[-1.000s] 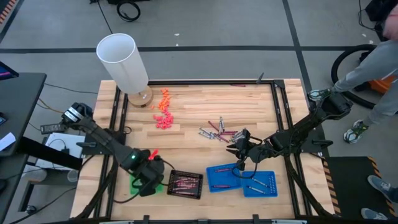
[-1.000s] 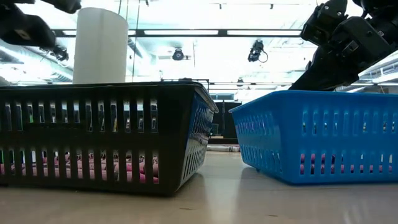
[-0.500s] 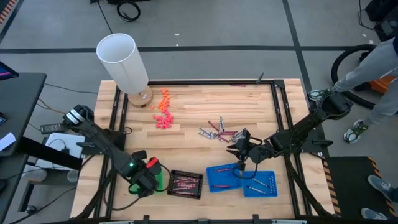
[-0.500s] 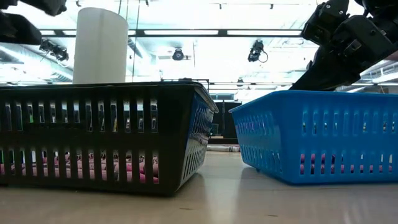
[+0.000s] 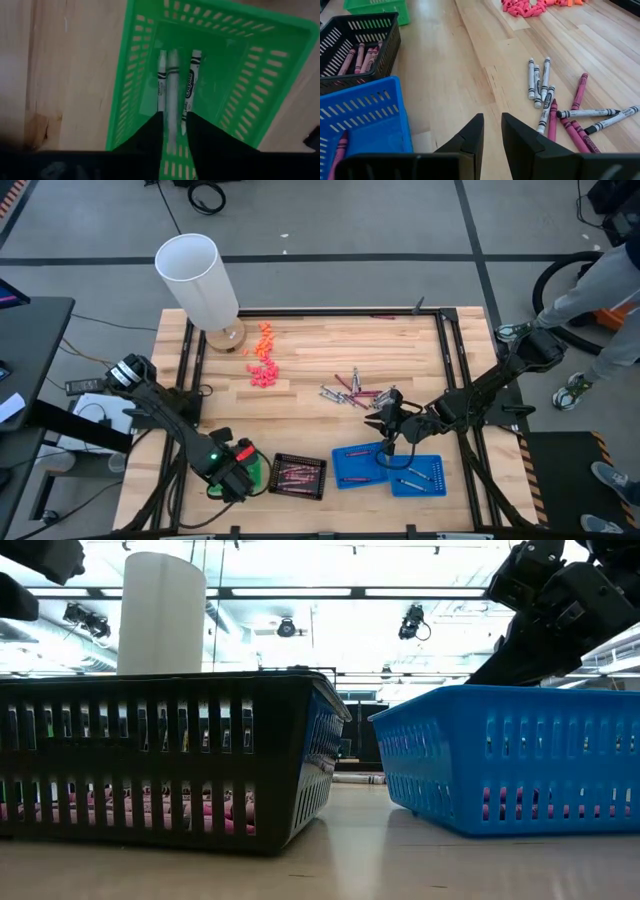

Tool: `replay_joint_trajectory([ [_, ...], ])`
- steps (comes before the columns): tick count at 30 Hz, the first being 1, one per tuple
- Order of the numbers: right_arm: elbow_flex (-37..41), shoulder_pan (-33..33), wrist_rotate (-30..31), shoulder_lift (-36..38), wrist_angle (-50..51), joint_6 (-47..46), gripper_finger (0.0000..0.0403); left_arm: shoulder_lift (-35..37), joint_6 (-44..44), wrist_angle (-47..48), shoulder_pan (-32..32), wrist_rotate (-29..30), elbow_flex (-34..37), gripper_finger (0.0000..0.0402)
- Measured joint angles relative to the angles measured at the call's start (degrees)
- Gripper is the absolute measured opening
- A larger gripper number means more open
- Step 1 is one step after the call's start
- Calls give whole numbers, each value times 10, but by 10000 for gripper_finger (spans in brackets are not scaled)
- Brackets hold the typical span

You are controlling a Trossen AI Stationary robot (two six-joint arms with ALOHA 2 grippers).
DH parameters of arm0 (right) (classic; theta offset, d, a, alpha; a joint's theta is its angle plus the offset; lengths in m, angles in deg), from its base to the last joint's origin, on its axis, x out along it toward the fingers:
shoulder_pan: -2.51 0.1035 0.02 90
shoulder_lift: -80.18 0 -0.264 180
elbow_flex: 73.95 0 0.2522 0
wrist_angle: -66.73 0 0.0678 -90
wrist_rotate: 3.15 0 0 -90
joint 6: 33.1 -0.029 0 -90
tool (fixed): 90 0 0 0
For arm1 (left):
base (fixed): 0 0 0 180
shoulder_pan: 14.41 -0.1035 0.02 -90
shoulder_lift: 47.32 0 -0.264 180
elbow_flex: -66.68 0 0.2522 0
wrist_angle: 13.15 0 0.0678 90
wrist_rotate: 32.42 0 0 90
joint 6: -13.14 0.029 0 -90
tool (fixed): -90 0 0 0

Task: Sort crayons
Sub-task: Put the white crayon into the green bin

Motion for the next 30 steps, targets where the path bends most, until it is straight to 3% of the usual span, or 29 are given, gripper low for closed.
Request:
replay_joint_trajectory([
  [8, 0, 0, 4, 0, -8, 2, 77, 0, 65, 1, -47, 0, -10, 155],
  [21, 0, 0, 4, 0, -8, 2, 77, 0, 229, -5, -168, 23, -11, 157],
  [30, 0, 0, 4, 0, -8, 10, 77, 0, 354, -107, -242, 26, -11, 157],
])
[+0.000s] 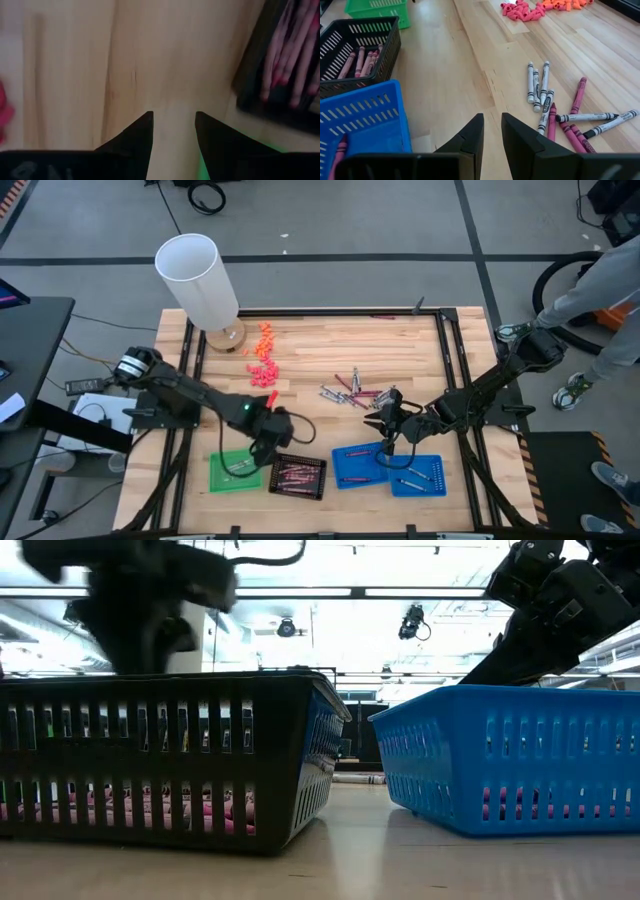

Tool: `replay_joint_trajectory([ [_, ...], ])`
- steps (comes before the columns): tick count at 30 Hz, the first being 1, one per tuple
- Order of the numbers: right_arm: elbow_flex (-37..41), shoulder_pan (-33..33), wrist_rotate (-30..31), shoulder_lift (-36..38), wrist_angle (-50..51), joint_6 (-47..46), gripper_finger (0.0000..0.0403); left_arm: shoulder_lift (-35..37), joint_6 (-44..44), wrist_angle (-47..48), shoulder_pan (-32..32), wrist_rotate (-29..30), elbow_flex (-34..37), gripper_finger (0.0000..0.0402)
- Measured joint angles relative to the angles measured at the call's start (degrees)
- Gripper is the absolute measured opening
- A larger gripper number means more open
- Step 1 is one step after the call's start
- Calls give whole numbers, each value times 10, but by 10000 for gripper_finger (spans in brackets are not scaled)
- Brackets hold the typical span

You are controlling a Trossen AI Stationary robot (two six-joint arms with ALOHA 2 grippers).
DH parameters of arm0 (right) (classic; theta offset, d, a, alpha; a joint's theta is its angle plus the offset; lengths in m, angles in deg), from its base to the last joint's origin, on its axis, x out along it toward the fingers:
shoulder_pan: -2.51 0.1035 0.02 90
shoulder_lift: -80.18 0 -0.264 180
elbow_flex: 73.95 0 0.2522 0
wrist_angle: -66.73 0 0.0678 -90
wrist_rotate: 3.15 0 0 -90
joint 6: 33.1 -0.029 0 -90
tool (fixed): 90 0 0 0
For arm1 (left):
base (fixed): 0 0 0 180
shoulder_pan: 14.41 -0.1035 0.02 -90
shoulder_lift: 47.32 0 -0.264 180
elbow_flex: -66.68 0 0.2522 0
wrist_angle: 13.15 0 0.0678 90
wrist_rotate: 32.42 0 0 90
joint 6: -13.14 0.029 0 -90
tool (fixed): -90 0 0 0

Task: Sort crayons
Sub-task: Put the white crayon into the green bin

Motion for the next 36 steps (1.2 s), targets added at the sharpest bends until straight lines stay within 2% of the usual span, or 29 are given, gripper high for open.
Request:
replay_joint_trajectory([
  [5, 0, 0, 0, 0, 0, 1, 77, 0, 57, -60, -37, 16, 0, 156],
  [9, 0, 0, 0, 0, 1, 2, 77, 0, 92, -97, -55, 51, 0, 152],
  [21, 0, 0, 0, 0, 1, 3, 77, 0, 189, -184, -65, 164, 5, 148],
  [27, 0, 0, 0, 0, 1, 2, 77, 0, 258, -323, -67, 215, 55, 148],
  [33, 0, 0, 1, 0, 1, 3, 77, 0, 289, -455, -98, 216, 102, 148],
  [36, 0, 0, 4, 0, 1, 3, 77, 0, 290, -488, -123, 166, 116, 148],
])
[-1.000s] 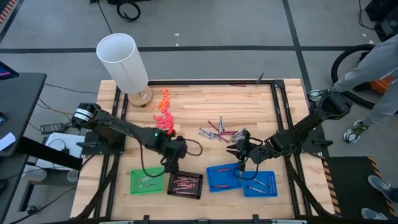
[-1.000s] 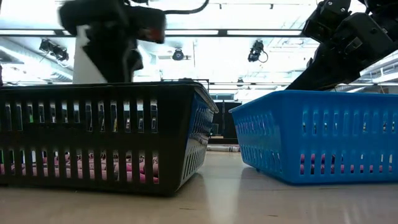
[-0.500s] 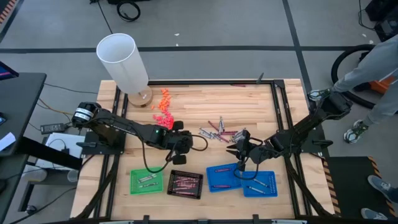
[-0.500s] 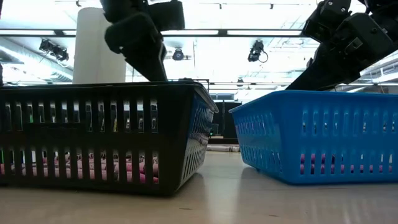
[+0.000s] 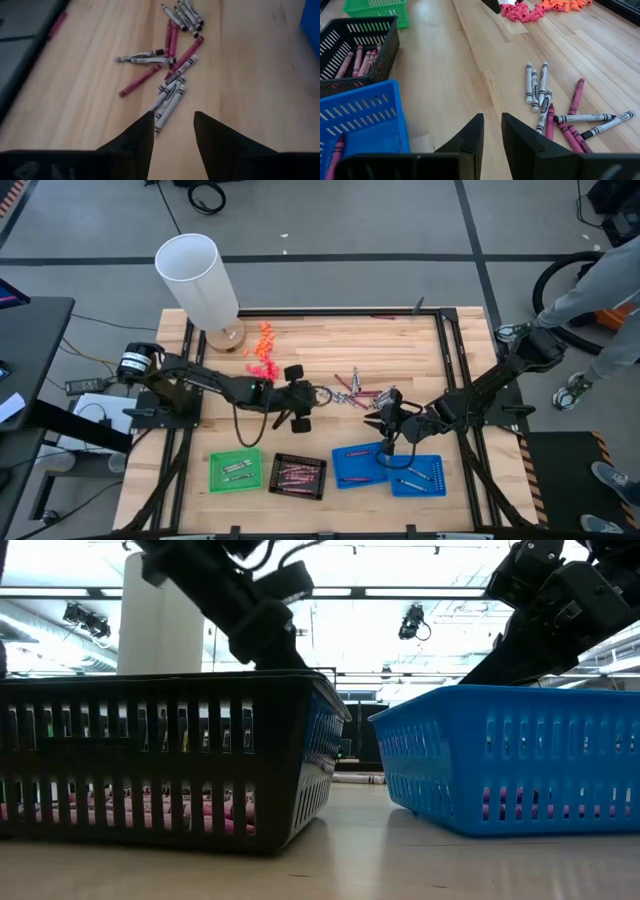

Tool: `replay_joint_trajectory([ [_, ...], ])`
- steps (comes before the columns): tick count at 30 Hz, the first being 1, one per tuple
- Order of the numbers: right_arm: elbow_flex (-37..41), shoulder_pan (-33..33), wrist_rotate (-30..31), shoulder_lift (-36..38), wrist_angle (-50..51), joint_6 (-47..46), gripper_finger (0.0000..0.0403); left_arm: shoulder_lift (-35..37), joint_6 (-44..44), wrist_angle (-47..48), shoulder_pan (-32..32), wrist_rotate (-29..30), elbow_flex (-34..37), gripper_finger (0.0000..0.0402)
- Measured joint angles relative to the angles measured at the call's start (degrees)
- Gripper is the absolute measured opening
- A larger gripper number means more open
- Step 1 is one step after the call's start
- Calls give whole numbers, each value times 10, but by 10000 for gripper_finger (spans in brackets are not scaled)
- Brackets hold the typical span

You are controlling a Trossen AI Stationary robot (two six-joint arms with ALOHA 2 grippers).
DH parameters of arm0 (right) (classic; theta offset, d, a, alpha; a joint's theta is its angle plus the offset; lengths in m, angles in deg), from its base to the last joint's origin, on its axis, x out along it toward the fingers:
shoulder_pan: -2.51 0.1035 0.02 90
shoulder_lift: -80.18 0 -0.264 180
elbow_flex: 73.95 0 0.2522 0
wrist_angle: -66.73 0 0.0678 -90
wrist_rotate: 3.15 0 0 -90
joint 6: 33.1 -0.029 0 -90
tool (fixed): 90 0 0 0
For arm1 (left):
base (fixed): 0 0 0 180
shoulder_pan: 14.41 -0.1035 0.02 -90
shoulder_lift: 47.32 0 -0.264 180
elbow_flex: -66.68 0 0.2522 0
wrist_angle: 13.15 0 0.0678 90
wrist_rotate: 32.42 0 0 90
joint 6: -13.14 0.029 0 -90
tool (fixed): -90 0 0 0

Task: Sort crayons
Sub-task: Put the white crayon into the green bin

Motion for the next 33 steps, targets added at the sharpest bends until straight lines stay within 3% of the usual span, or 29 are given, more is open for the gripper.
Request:
replay_joint_trajectory([
  [7, 0, 0, 2, 0, -4, 5, 77, -38, 35, -125, -35, -47, 8, 148],
  [13, 0, 0, 1, 0, -4, 9, 77, -95, 92, -236, -59, -52, 7, 148],
  [15, 0, 0, 1, 0, -4, 9, 77, -115, 96, -250, -70, -83, 7, 148],
  [20, 0, 0, 1, 0, -4, 11, 77, -162, 64, -207, -94, -167, -32, 148],
  [29, 0, 0, 1, 0, -5, 13, 77, -197, 85, -77, -127, -175, -133, 148],
  [33, 0, 0, 1, 0, -6, 13, 77, -200, 111, -58, -151, -207, -149, 148],
])
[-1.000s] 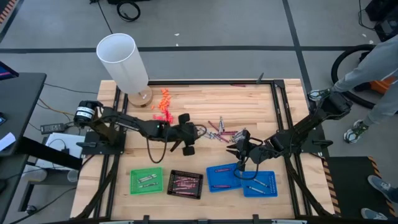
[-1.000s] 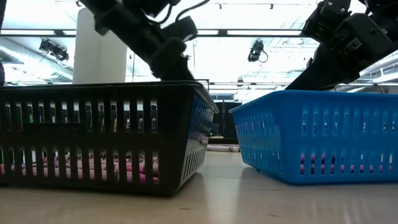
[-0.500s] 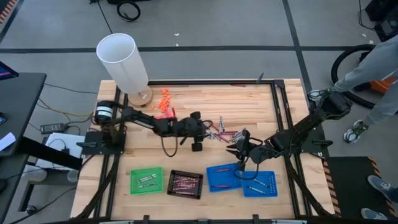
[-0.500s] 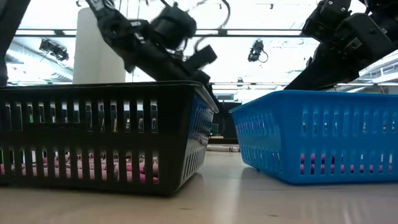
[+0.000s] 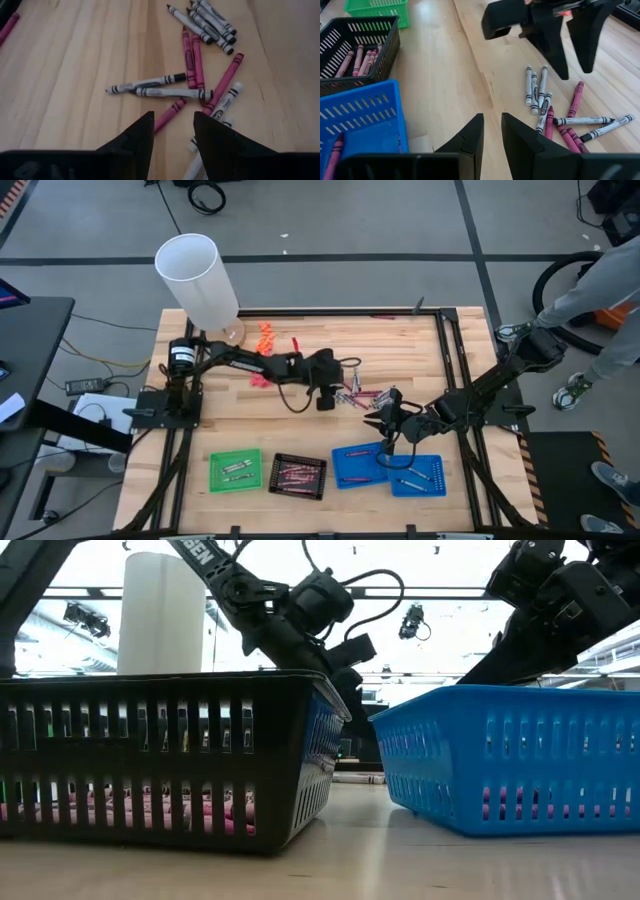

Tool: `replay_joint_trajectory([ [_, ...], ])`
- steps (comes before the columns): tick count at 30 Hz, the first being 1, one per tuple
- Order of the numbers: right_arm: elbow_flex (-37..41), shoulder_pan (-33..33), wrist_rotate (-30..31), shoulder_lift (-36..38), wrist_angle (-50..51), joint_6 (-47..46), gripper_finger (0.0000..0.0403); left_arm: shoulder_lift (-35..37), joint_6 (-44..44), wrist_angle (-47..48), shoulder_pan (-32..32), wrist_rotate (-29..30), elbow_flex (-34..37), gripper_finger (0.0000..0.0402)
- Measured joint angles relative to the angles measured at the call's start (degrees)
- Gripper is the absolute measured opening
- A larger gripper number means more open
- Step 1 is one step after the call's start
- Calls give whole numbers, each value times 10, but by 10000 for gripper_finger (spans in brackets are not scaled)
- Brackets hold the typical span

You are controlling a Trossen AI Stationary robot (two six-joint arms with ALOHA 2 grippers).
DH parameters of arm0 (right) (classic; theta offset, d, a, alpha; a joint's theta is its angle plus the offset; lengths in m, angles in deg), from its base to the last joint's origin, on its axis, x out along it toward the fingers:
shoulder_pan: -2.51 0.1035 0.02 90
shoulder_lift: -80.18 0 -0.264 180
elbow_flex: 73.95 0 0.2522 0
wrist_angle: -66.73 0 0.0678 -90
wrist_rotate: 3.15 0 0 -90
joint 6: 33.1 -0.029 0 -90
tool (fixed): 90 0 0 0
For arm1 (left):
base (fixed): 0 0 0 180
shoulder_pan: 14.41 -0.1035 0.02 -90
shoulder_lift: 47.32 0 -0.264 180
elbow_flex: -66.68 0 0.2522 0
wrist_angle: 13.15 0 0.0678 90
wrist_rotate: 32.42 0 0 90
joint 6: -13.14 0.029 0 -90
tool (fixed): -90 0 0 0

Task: Sort crayons
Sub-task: Put the white crayon into the green bin

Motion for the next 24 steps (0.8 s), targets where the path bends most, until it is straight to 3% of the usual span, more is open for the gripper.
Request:
replay_joint_trajectory([
  [6, 0, 1, -1, 0, -3, 0, 77, -2, 10, 0, -41, -55, 0, 148],
  [14, 0, 1, -1, 0, -9, 2, 77, -30, -24, -27, -57, -71, -4, 148],
  [24, 0, 1, -1, 0, -24, 12, 77, -33, -86, 28, -60, -70, -37, 141],
])
